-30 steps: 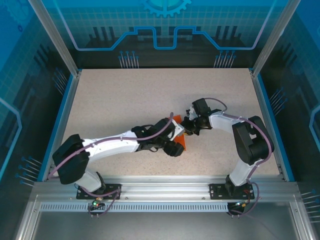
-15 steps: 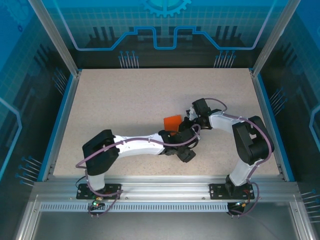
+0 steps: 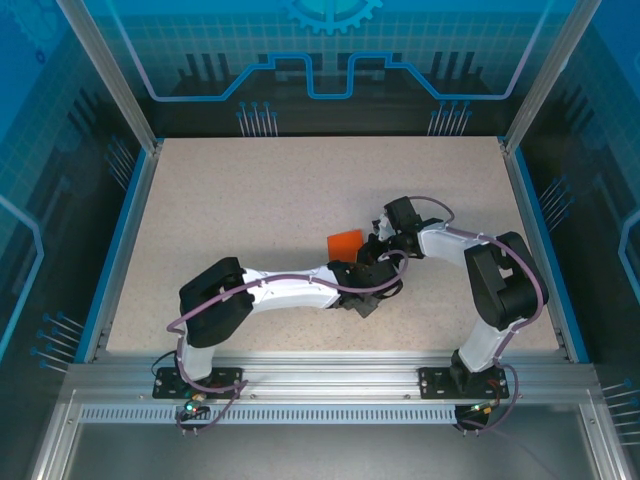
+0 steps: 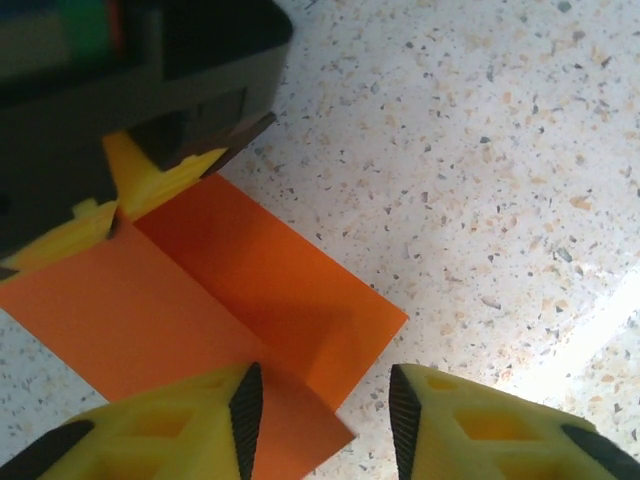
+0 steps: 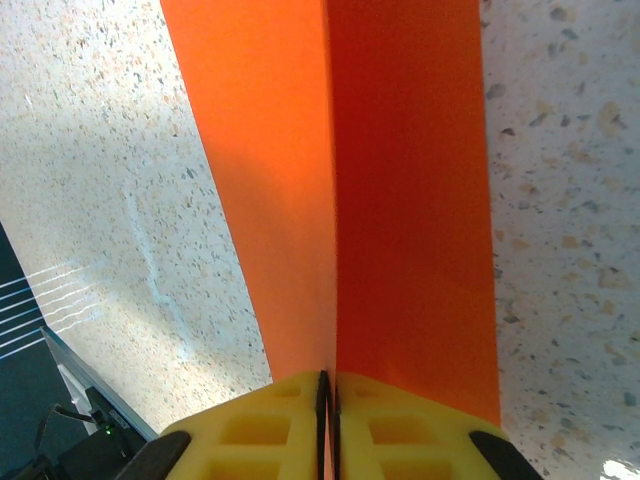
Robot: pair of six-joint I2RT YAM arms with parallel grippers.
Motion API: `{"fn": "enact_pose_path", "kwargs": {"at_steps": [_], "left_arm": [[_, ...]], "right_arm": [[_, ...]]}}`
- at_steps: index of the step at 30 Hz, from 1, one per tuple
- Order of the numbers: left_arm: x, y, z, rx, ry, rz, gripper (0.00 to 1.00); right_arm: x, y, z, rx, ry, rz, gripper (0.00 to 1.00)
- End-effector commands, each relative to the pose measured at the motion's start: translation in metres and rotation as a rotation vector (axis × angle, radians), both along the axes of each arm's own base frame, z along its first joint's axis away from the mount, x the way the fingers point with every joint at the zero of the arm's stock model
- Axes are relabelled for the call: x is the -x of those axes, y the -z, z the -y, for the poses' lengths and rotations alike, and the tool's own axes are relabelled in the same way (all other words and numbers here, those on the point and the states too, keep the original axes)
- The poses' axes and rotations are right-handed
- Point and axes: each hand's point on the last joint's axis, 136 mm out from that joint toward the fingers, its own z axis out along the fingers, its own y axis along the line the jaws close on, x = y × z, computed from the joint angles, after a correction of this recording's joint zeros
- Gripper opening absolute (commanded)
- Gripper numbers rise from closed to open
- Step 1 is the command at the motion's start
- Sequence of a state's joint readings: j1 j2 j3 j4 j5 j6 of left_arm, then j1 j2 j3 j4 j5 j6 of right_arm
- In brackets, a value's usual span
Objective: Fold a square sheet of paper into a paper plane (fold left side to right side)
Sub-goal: Fold the triangle a second time at the center of the table.
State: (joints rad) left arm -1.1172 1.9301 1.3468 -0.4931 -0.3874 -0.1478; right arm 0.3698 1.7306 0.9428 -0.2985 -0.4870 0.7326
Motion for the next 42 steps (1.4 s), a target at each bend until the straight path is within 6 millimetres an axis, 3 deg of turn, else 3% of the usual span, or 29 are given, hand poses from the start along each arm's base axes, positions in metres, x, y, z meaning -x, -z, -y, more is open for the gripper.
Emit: {"fn": "enact_pose_path", "kwargs": {"at_steps": [1,6,10,20,25,28,31,37,42], "left_arm": [[-0.004,-0.008,-0.001,-0.006,-0.007,0.023,0.31],[-0.005,-0.009,-0.006,0.009,-0.032,0.012,0.13],[-0.006,-0.011,-0.011,0.060,-0.061,-0.029,0.04],[0.001,-0.019,-0.006,0.337,-0.085,-0.250,0.03],[-0.007,-0.028,-0.010,0.485,-0.138,-0.339,0.03],[-0.012,-0.032,-0.014,0.551,-0.167,-0.381,0.03],[-0.016,-0.033,-0.019,0.595,-0.194,-0.415,0.03],[-0.021,-0.027,-0.030,0.599,-0.225,-0.435,0.03],[-0.025,-0.024,-0.042,0.572,-0.248,-0.426,0.03]], "right_arm": [[0.003,0.001,0.005,0.006,0.006,-0.029,0.13],[0.002,0.000,0.006,0.016,-0.001,-0.020,0.14],[-0.002,-0.007,0.007,0.019,-0.006,0.010,0.17],[-0.020,-0.043,0.015,0.010,0.035,0.179,0.47],[-0.009,-0.043,0.037,0.064,0.089,0.214,0.51],[0.003,-0.040,0.047,0.084,0.107,0.227,0.49],[0.018,-0.035,0.049,0.078,0.104,0.219,0.39],[0.055,-0.014,0.030,0.050,0.032,0.163,0.10],[0.074,0.005,0.014,0.076,-0.002,0.122,0.05]]}}
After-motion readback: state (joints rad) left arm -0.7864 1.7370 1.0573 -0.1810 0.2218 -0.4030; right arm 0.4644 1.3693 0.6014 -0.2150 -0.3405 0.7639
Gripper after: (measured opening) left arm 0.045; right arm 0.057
